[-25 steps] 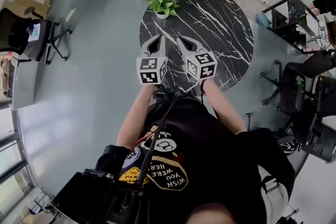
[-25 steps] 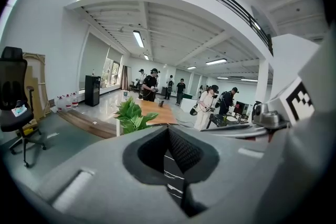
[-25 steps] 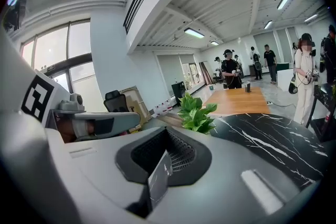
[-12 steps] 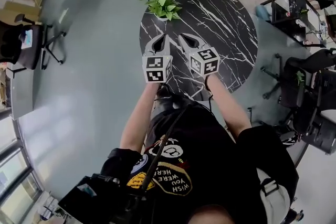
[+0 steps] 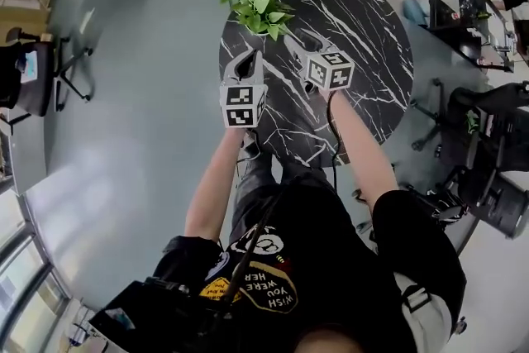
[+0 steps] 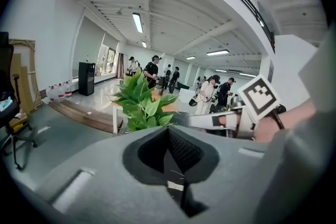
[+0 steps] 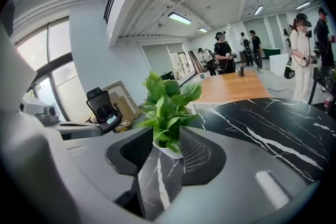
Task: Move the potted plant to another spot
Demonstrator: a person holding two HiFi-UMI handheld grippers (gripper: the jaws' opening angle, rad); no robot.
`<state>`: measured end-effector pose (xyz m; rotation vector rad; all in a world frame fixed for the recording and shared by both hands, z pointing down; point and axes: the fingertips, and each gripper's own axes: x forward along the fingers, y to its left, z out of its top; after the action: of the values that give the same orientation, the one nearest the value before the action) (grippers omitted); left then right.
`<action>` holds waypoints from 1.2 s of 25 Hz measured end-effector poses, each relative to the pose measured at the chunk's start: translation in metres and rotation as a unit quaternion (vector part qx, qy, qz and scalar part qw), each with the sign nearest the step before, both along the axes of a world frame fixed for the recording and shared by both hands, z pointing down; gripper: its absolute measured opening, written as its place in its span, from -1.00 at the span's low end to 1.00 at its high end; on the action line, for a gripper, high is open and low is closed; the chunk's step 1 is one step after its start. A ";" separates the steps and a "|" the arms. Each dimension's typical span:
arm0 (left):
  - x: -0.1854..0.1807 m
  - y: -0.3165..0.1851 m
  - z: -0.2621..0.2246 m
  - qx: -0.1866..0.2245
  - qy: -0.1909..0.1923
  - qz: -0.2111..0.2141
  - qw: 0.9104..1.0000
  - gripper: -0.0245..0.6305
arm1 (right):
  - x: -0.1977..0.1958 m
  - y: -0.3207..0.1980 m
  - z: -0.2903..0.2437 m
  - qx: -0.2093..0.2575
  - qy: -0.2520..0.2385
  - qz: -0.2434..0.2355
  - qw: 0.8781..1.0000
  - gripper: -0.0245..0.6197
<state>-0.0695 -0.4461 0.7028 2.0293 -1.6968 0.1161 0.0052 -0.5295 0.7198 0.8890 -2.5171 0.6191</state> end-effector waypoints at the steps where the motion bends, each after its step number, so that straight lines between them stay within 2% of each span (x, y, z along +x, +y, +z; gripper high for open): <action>1: -0.001 -0.001 0.003 -0.001 0.000 -0.002 1.000 -0.91 | 0.003 -0.015 0.010 -0.006 0.005 0.012 1.000 -0.41; 5: -0.006 0.009 0.014 -0.017 0.003 -0.019 1.000 -0.91 | 0.002 -0.060 0.050 -0.053 0.002 0.048 0.997 -0.26; 7: -0.007 0.012 0.020 -0.021 0.009 -0.026 0.999 -0.91 | -0.009 -0.073 0.065 -0.077 0.006 0.037 0.996 -0.18; 12: -0.006 0.018 0.033 -0.033 0.020 -0.038 0.999 -0.91 | -0.037 -0.070 0.104 -0.137 0.036 0.001 0.990 -0.23; 13: -0.006 0.019 0.035 -0.035 0.021 -0.039 0.998 -0.91 | -0.041 -0.068 0.108 -0.139 0.036 0.000 0.990 -0.27; 15: -0.004 0.018 0.037 -0.035 0.023 -0.041 0.998 -0.91 | -0.044 -0.067 0.109 -0.126 0.040 0.006 0.991 -0.53; 18: -0.004 0.017 0.035 -0.033 0.023 -0.044 0.998 -0.91 | -0.047 -0.070 0.107 -0.106 0.056 0.013 0.993 -0.61; 25: 0.001 0.002 0.037 -0.035 0.024 -0.038 0.998 -0.91 | -0.031 -0.084 0.112 -0.092 0.077 0.025 0.992 -0.76; 27: 0.000 0.034 0.020 -0.035 0.024 -0.038 0.998 -0.91 | -0.032 -0.054 0.093 -0.091 0.082 0.026 0.992 -0.77; 28: -0.003 0.072 0.002 -0.038 0.022 -0.039 0.998 -0.91 | -0.036 -0.017 0.076 -0.093 0.082 0.024 0.992 -0.78; 30: -0.021 0.178 -0.046 -0.049 0.010 -0.043 0.998 -0.91 | -0.055 0.090 0.034 -0.107 0.081 0.019 0.991 -0.80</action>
<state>-0.0903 -0.2681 0.6569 1.8783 -1.7285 0.1472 -0.0502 -0.4394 0.7534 0.8730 -2.2465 0.7792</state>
